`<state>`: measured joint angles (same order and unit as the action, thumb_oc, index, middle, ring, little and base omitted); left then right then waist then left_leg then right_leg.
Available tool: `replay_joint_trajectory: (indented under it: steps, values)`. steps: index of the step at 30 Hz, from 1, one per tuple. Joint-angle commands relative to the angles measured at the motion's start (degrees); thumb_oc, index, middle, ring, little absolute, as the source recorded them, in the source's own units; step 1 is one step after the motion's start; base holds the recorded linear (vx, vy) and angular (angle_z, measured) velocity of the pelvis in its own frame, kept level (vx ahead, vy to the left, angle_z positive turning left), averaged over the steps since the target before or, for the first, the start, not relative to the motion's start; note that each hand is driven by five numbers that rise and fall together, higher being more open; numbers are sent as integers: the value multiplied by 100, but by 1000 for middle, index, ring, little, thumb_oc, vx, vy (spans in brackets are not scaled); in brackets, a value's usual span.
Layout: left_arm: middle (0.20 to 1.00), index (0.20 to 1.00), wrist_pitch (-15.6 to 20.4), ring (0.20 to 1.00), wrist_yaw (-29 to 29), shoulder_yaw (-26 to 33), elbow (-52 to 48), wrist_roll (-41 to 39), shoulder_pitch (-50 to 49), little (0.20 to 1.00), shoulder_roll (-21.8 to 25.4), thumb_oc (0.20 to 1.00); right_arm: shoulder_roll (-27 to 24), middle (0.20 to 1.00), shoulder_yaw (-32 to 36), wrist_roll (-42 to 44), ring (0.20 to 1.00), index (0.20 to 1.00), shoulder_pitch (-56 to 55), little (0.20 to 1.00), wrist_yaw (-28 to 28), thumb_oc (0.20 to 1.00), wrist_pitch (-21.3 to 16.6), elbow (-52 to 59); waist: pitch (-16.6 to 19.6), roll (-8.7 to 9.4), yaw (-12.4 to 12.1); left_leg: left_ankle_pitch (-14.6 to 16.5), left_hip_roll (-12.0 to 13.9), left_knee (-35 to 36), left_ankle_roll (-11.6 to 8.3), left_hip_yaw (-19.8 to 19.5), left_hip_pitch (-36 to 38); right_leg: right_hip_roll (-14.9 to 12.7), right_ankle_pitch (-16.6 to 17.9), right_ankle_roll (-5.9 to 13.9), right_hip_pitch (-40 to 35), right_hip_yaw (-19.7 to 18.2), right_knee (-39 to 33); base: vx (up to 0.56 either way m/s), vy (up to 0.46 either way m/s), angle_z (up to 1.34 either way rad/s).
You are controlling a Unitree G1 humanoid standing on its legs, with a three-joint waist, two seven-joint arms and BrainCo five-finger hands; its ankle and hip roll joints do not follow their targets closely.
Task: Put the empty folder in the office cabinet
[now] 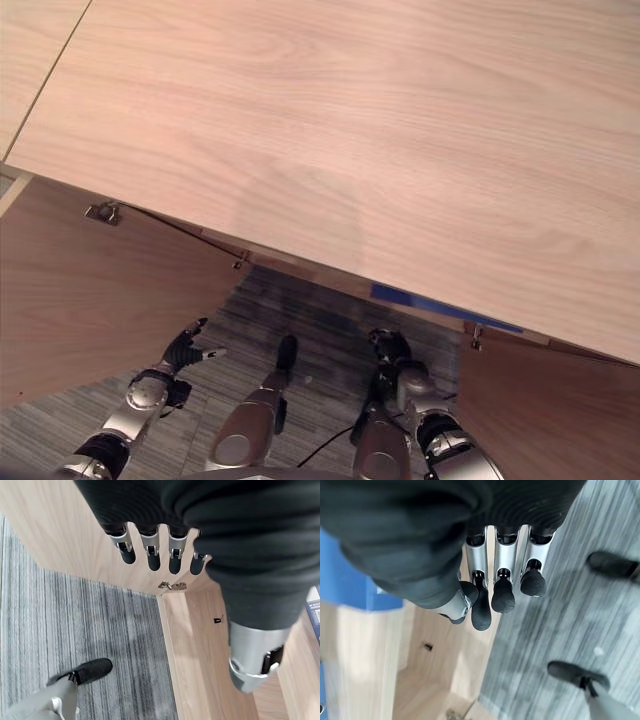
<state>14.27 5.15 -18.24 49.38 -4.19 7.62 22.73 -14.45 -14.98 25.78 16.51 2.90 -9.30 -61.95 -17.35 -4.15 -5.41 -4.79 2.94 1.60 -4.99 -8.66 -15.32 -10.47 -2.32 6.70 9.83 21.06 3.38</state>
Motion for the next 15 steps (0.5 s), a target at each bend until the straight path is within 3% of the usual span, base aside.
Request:
replay_joint_trajectory:
  steps: [1,8,9,10,11,15]
  values:
    - [1000,1000,109,1000,141,-40,107,-54,148,1000,42,1000,63,200,11,-88,200,200,-63,200,116,200,-50,61,8,-19,-102,555,79,-250,-141,-293,21,-426,-287,283,428,-307,1002,0,0,0]
    - [1000,1000,78,1000,193,-159,340,-49,244,1000,-38,1000,-14,200,369,202,200,200,276,200,292,200,-42,-417,-27,-95,-147,570,59,-308,-124,-293,-79,-436,-340,275,549,-328,1101,-1,5,0]
    - [1000,1000,108,1000,-446,-80,434,-423,-389,1000,190,1000,-252,200,661,326,200,200,246,200,247,200,-23,-541,-27,-197,-249,558,49,-331,-121,-314,-93,-456,-348,276,545,-308,1137,-1,44,-2]
    - [1000,1000,60,1000,-283,-274,297,74,-150,1000,240,1000,-193,200,580,178,200,200,352,200,378,200,-104,-565,-38,-218,-242,570,42,-348,-122,-323,-99,-463,-360,288,564,-311,1164,-14,43,0]
    - [1000,1000,65,1000,-1074,-163,96,-1034,-509,1000,197,1000,-242,200,717,384,200,200,362,200,269,200,-113,-570,-62,-270,-304,562,24,-364,-116,-330,-117,-471,-361,288,570,-305,1179,-12,19,4]
    - [1000,1000,86,1000,-963,-98,-199,-1167,-918,1000,210,1000,-330,200,916,546,200,200,450,200,268,200,-22,-829,-83,-390,-411,554,7,-385,-115,-359,-136,-483,-383,284,564,-272,1214,-12,11,6]
